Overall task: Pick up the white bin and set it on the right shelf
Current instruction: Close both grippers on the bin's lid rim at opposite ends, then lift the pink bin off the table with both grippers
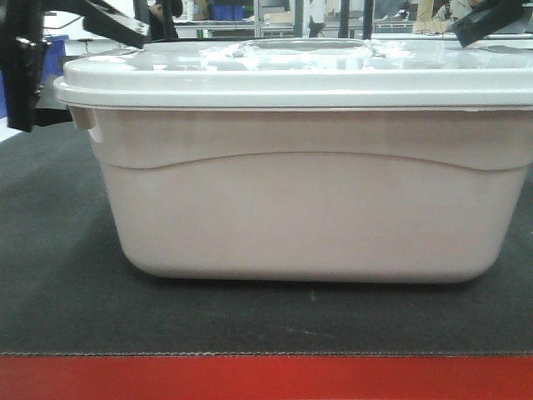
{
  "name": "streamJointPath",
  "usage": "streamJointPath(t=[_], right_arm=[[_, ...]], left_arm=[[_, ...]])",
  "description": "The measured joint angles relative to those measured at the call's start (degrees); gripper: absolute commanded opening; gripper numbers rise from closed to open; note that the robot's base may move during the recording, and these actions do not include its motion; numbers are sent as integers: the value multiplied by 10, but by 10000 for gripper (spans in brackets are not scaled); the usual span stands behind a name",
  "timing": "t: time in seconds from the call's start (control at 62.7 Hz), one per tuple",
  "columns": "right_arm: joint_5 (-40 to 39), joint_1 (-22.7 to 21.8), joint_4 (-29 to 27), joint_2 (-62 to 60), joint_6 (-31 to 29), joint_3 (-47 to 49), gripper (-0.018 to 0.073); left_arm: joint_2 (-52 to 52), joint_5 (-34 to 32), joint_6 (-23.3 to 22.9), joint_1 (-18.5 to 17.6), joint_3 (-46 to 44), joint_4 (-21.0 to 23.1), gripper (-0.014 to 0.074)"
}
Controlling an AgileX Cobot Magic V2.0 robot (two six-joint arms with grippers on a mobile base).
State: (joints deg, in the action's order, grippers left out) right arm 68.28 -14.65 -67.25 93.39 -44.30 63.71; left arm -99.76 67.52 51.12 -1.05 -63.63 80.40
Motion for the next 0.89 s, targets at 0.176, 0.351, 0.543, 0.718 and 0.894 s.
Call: streamJointPath(t=[0.176, 0.351, 0.543, 0.718, 0.894], right_arm=[[-10, 10, -3, 0, -7, 0, 546], [-24, 13, -3, 0, -9, 0, 274], [-32, 11, -5, 0, -9, 0, 53], [-39, 11, -5, 0, -8, 0, 54], [-45, 11, -5, -22, -8, 0, 54]], left_arm=[[0, -9, 0, -11, 0, 6, 341], [0, -21, 0, -12, -2, 15, 150], [-1, -35, -14, -9, -5, 49, -115], [-2, -36, -22, -9, -5, 71, -127], [-2, -36, -15, -9, -23, 71, -127]])
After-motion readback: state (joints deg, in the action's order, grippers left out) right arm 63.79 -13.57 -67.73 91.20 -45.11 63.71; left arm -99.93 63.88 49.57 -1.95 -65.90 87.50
